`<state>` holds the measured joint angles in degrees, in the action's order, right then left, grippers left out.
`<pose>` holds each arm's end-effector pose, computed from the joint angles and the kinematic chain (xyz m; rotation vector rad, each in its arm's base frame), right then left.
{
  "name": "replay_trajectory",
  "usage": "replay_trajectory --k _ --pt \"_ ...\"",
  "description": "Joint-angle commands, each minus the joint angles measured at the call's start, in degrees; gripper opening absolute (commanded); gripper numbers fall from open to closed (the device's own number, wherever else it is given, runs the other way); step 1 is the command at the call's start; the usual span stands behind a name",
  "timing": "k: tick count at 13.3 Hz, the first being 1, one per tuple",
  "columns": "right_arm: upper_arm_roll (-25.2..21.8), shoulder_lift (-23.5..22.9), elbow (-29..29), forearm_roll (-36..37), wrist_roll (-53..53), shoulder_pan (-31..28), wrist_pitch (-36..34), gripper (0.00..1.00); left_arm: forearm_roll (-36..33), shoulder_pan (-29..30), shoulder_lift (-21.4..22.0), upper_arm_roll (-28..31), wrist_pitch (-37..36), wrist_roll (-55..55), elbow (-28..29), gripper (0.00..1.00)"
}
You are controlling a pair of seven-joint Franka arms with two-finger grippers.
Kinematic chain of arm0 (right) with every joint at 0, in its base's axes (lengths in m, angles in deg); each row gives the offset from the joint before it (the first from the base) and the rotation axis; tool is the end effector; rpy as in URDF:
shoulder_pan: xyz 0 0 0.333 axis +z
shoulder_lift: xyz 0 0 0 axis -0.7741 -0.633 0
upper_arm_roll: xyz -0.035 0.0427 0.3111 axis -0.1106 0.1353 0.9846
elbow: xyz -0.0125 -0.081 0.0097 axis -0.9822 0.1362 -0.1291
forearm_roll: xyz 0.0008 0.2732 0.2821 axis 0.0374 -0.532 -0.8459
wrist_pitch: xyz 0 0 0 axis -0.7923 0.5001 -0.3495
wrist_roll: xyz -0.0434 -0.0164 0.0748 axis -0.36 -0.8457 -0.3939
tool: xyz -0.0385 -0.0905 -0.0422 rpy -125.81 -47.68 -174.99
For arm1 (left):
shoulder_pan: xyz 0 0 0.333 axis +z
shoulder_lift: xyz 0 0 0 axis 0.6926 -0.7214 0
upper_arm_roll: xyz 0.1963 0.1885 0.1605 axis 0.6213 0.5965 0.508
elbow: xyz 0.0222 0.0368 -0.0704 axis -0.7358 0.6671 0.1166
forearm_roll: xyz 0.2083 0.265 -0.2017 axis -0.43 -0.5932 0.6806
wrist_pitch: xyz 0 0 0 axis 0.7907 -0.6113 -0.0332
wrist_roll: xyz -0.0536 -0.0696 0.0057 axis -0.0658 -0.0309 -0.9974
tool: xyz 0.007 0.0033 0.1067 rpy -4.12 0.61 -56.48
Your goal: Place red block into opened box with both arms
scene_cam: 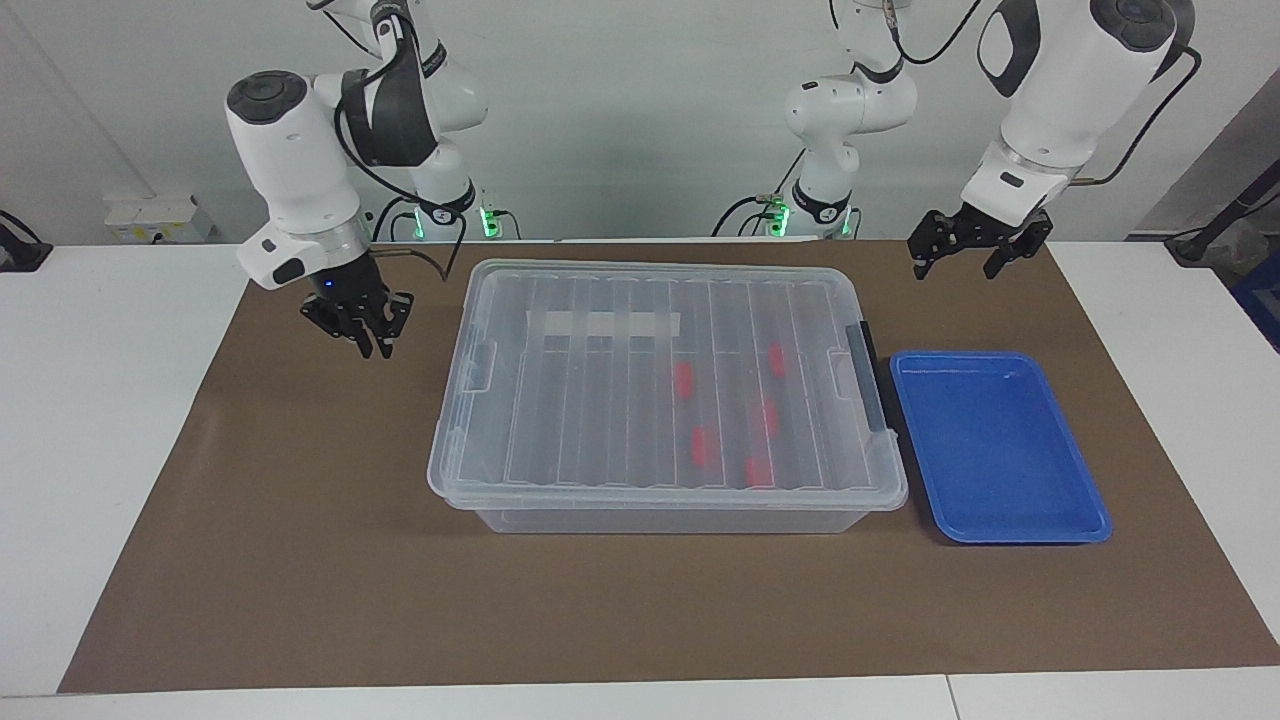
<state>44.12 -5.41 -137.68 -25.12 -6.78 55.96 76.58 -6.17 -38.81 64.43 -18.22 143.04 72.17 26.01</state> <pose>0.5486 0.0140 0.5176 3.1176 -0.1330 0.2166 0.5249 -0.0541 0.5912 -3.1266 0.1188 0.0782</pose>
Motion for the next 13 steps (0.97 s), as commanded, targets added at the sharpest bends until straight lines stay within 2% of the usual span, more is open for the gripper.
replay_trajectory --k 1,5,8,11,13 --pt "0.3 -0.3 6.1 -0.9 1.0 -2.4 -5.5 1.0 0.8 -0.3 1.9 0.8 1.3 -0.4 2.2 1.0" --pt "0.2 -2.3 15.3 -0.4 0.9 -4.6 -13.4 1.0 0.8 -0.1 1.9 0.8 1.1 -0.5 1.9 1.0" --pt "0.2 -3.3 19.7 -0.9 0.4 -6.3 -15.3 1.0 0.8 -0.1 1.9 0.8 1.1 -0.3 1.9 1.0" --pt "0.1 -3.6 21.3 -6.5 -3.0 -10.4 -19.0 1.0 0.8 -0.5 1.9 0.8 1.1 -0.4 1.8 1.0" --pt "0.3 -3.4 21.6 -5.9 -3.1 -10.2 -22.5 1.0 0.8 -0.4 1.9 0.8 1.1 -0.5 1.8 1.0"
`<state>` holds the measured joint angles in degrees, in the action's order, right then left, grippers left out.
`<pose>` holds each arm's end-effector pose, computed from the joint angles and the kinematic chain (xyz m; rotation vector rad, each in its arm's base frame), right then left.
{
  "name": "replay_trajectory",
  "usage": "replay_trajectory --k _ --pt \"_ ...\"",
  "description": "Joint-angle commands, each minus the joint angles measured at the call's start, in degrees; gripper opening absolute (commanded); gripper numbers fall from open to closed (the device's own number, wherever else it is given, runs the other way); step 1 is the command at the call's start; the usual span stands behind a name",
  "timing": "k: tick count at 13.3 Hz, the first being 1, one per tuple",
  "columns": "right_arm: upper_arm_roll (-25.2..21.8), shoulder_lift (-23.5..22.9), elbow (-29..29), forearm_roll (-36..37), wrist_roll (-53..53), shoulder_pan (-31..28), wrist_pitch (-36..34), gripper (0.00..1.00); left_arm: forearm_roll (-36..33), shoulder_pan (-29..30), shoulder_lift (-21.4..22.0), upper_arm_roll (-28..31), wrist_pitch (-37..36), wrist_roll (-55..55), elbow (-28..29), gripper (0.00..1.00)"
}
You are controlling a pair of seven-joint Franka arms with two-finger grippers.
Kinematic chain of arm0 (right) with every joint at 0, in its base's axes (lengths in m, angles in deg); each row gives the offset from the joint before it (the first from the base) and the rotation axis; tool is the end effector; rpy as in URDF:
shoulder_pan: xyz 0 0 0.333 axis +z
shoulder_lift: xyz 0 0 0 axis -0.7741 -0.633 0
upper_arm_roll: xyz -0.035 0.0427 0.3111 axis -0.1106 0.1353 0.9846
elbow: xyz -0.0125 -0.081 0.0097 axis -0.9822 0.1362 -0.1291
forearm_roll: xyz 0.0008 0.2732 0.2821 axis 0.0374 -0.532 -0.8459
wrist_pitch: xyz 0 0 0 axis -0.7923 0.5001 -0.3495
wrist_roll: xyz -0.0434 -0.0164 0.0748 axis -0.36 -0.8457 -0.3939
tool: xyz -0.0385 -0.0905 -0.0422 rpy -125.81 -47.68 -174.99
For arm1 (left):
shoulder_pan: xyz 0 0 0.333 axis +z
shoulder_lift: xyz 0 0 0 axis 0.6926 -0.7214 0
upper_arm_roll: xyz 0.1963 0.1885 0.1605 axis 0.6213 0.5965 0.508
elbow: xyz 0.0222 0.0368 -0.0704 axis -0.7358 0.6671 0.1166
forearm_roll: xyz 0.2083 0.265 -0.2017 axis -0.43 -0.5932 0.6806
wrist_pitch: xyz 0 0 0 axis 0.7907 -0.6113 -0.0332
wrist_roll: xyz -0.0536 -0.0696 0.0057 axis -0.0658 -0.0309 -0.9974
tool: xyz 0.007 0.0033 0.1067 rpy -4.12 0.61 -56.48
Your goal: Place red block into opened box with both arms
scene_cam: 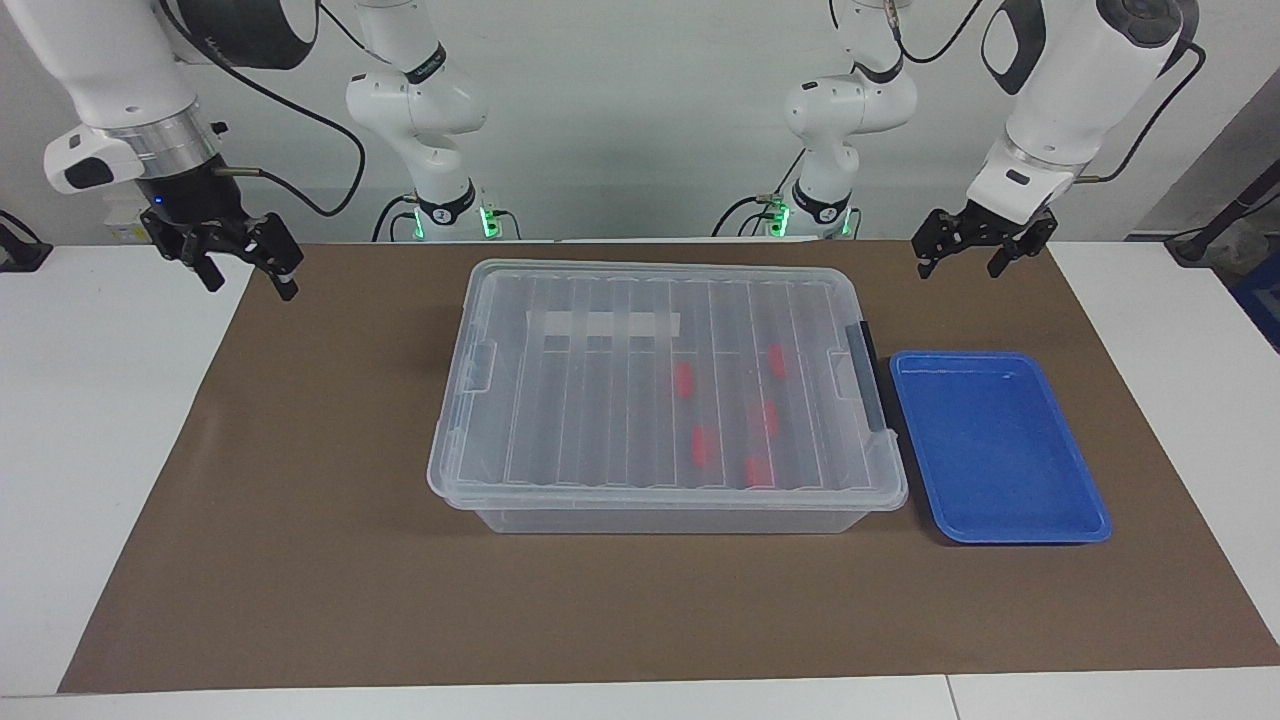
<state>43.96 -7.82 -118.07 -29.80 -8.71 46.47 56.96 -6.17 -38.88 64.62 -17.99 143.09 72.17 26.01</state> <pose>0.5487 -0.0722 0.6282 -3.0666 0.3627 -0.1484 0.5243 -0.0526 0.5930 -3.1270 0.1145 0.0717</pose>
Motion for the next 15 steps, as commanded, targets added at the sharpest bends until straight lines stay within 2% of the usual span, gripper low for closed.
replay_trajectory --k 1,3,5,15 --pt "0.9 -1.4 3.9 0.0 -1.2 -0.3 -5.1 1.0 0.8 -0.3 1.7 0.5 1.1 -0.5 1.8 1.0" --pt "2.0 -2.6 6.7 4.9 0.1 3.3 -6.9 1.0 0.8 -0.4 1.7 0.5 1.1 -0.5 1.8 1.0" --pt "2.1 -2.6 6.7 5.4 4.4 4.9 -7.3 1.0 0.8 -0.4 1.7 0.5 1.1 -0.5 1.8 1.0" --pt "2.3 -1.4 4.2 3.7 6.7 4.2 -8.1 1.0 0.8 0.1 1.7 0.6 0.9 -0.4 1.8 1.0"
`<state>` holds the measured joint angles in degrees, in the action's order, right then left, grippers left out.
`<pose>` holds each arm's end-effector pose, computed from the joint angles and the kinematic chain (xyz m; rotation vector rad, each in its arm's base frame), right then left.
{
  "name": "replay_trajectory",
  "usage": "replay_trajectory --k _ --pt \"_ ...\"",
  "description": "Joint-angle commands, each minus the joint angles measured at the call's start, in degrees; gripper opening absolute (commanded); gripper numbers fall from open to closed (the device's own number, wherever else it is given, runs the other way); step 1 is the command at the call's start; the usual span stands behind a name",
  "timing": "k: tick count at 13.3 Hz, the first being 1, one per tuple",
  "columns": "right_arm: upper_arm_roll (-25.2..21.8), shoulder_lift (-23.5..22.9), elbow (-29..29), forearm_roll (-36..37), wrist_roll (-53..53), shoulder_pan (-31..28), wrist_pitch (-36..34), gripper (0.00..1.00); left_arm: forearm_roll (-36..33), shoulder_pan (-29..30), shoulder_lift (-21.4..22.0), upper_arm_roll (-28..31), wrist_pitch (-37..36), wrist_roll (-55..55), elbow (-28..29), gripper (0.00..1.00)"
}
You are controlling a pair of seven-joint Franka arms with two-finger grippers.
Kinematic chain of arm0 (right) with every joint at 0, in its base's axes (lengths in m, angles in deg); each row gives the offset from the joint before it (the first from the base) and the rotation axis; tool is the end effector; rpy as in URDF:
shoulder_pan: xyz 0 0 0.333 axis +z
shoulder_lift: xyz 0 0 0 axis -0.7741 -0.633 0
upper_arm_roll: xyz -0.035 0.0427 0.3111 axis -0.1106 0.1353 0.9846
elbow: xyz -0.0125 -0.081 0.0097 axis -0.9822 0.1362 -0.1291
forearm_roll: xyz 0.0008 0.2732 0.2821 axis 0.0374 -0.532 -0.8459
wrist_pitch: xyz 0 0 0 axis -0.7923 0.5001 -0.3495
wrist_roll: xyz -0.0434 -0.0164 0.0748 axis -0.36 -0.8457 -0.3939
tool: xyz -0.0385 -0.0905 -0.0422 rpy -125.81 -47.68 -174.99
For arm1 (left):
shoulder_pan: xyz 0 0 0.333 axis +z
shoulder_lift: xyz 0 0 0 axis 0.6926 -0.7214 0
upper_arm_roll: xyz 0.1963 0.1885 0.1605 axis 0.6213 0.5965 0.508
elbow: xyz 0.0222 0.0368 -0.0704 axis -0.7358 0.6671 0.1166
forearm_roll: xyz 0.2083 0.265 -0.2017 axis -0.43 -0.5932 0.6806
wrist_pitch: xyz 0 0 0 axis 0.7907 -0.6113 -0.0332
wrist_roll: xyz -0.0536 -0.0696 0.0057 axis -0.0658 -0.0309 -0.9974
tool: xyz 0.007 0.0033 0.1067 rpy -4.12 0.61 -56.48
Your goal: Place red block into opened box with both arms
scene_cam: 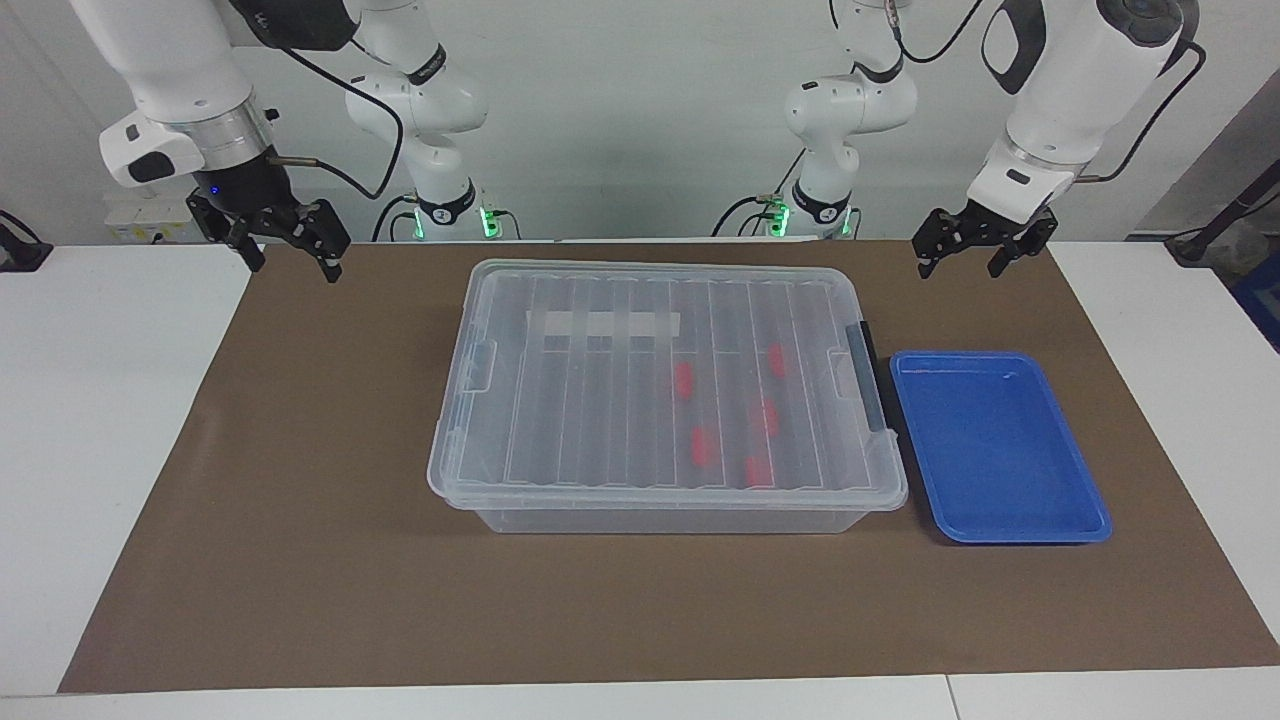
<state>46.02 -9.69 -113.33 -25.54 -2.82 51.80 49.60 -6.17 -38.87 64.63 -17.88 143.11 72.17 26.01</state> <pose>0.5515 -0.0078 0.6376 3.1022 -0.3212 0.0294 0.5244 -0.0515 0.5931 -3.1273 0.1112 0.0708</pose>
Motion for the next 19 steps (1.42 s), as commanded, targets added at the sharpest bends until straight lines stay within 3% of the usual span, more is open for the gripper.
replay_trajectory --k 1,19 --pt "0.0 0.4 -0.5 -0.6 0.8 -1.2 -0.6 1.0 0.8 0.0 1.7 0.5 0.8 -0.4 1.8 1.0" --pt "0.8 1.6 -2.4 -1.9 -2.8 0.7 -1.7 1.0 0.8 0.0 1.7 0.5 0.8 -0.4 1.8 1.0"
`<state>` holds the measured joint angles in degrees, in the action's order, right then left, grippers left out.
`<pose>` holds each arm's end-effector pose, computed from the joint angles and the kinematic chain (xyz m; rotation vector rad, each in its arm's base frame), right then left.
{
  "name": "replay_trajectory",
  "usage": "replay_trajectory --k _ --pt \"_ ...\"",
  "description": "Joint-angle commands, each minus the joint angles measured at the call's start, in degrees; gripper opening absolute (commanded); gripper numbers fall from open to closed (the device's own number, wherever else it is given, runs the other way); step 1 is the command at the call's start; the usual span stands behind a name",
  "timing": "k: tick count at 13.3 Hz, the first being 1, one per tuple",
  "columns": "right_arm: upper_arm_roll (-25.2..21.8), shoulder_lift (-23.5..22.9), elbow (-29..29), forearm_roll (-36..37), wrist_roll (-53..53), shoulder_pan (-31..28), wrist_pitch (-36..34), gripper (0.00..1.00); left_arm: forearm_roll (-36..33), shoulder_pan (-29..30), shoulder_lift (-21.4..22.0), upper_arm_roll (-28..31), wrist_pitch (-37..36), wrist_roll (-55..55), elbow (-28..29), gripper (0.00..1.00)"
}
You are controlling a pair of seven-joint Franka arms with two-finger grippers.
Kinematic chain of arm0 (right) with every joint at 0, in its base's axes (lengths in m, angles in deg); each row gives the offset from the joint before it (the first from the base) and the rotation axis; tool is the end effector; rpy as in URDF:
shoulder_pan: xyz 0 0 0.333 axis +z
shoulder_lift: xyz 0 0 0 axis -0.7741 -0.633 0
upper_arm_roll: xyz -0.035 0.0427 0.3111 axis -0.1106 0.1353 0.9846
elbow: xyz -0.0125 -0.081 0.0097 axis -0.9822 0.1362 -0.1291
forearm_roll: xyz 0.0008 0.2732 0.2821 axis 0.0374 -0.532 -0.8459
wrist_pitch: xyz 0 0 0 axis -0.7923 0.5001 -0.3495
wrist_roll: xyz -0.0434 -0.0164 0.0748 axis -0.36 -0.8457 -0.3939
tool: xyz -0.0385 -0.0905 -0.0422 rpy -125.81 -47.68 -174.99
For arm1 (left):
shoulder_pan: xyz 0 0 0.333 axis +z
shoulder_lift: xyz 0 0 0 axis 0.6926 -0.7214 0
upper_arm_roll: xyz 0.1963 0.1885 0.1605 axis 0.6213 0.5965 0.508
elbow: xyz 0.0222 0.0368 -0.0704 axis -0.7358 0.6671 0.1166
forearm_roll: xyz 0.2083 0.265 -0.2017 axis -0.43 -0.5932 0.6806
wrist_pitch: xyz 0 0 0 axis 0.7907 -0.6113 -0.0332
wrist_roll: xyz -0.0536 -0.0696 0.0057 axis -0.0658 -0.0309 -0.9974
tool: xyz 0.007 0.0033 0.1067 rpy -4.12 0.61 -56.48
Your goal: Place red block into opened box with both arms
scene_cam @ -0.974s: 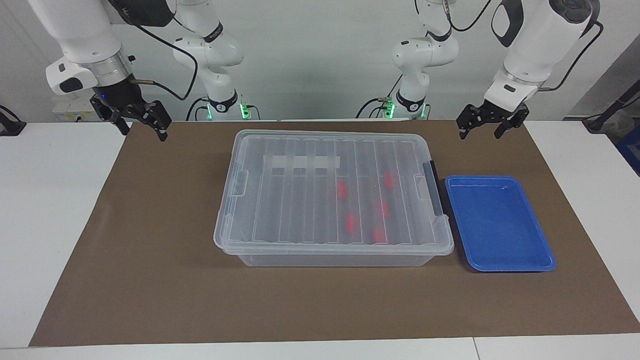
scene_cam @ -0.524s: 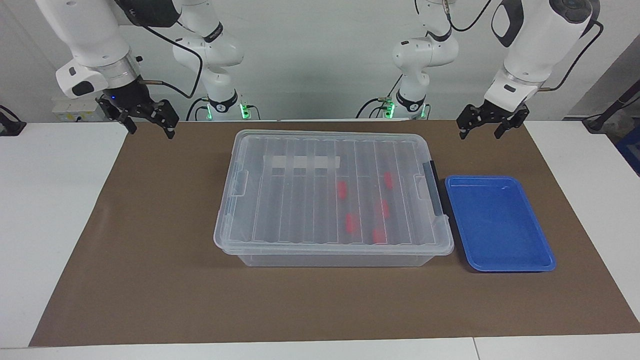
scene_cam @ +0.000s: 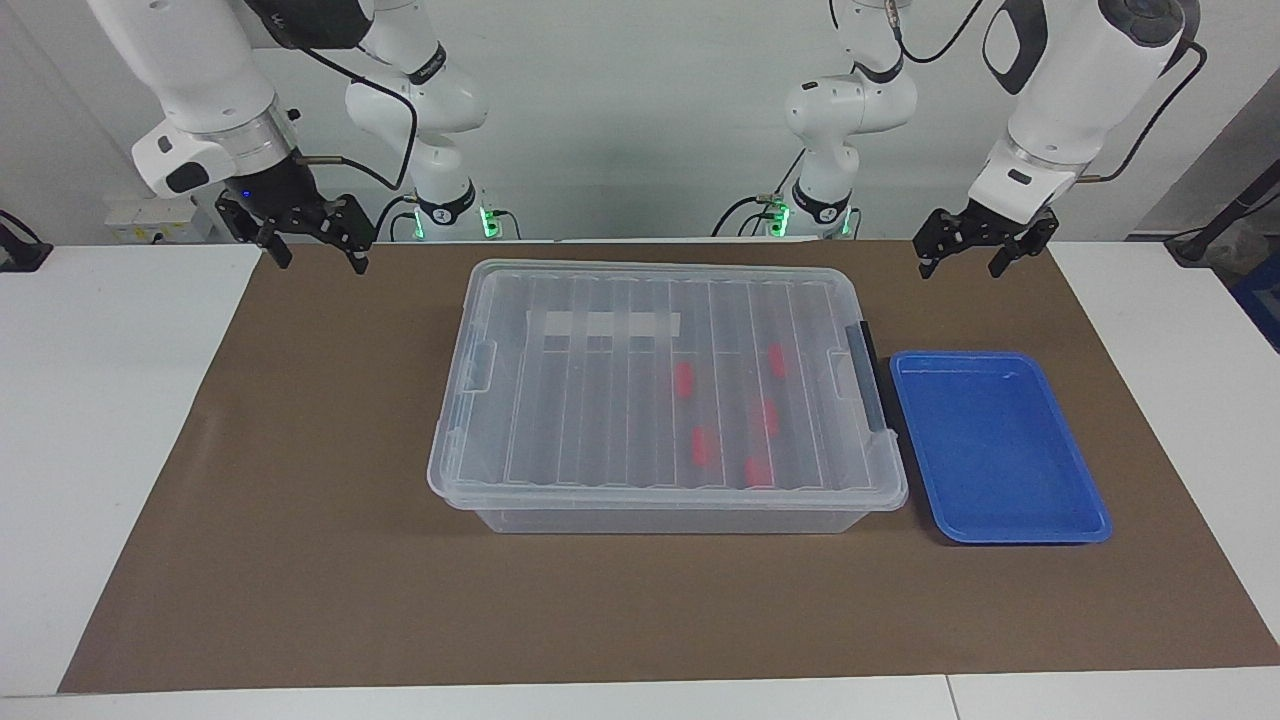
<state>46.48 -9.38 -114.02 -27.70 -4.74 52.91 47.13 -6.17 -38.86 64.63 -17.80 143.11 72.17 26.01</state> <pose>0.5450 0.0113 0.6311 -3.1227 0.2258 0.0535 0.5245 -0.0507 0.5931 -3.1276 0.1088 0.0708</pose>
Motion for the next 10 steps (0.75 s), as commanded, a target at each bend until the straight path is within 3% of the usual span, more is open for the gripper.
replay_trajectory --k 1,10 --pt "0.3 1.3 -1.7 0.5 -0.9 -0.4 0.8 1.0 0.8 0.0 1.7 0.4 0.8 -0.3 1.8 1.0" --pt "0.3 1.2 -1.8 1.5 -1.1 -0.6 1.5 1.0 0.8 0.0 1.7 0.4 0.8 -0.3 1.8 1.0"
